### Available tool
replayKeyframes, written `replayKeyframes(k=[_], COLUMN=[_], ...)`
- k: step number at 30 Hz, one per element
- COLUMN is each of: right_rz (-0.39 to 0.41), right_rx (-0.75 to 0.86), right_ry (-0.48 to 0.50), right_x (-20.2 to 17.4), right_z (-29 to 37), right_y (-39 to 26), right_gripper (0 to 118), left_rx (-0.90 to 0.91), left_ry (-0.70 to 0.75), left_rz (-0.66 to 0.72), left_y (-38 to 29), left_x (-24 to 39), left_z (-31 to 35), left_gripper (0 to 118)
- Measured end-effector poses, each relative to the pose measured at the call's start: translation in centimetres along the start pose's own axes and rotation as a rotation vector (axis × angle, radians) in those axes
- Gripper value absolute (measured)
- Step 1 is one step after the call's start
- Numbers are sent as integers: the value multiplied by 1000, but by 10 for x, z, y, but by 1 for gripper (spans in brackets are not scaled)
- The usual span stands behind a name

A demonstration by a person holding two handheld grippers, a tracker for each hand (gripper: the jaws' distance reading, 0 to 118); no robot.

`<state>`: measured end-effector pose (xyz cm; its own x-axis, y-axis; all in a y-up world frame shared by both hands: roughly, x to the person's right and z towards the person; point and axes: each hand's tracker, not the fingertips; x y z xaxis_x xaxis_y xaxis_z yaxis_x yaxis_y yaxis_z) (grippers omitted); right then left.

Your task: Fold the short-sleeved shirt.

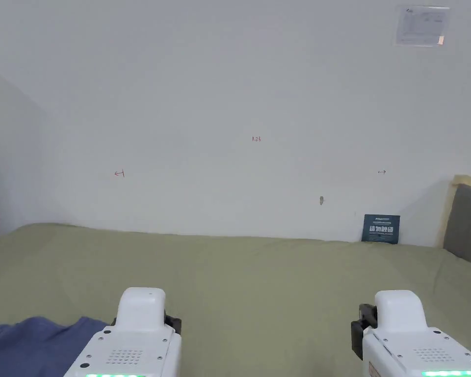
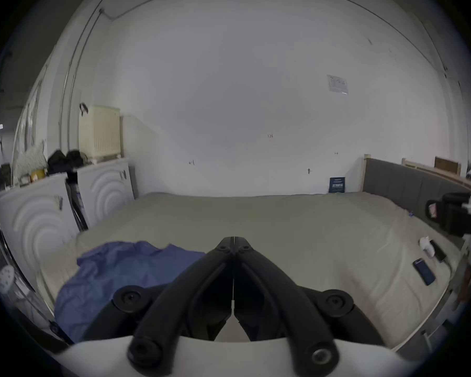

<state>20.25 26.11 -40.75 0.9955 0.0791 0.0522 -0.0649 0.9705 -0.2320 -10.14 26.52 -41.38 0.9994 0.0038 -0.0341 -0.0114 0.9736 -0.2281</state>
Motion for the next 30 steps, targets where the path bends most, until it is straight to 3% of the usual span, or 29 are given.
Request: replayKeyframes(k=[2, 6, 13, 17, 20, 24, 28, 30], right_rz=[28, 28, 11, 79, 73, 101, 126, 129], right_rx=[-3, 36, 53, 52, 22, 14, -13, -34], right_ry=[-3, 138, 516, 680, 780, 766, 689, 633], right_x=[-9, -46, -165, -235, -262, -260, -224, -200], right_z=[0, 4, 14, 23, 25, 14, -11, -24], right_y=[5, 20, 37, 27, 19, 17, 18, 17], right_gripper=[1, 1, 1, 1, 1, 1, 1, 1], left_rx=[-4, -1, 0, -26, -42, -79, -187, -219], left_ry=[36, 167, 498, 594, 605, 602, 428, 307], left_rz=[-8, 16, 26, 48, 76, 79, 27, 64], left_y=[-1, 4, 8, -6, -12, -14, -3, 6], left_x=[-9, -54, -151, -181, -201, -216, -237, -250], left_z=[5, 29, 117, 153, 160, 139, 65, 18], left_gripper=[0, 0, 0, 0, 0, 0, 0, 0])
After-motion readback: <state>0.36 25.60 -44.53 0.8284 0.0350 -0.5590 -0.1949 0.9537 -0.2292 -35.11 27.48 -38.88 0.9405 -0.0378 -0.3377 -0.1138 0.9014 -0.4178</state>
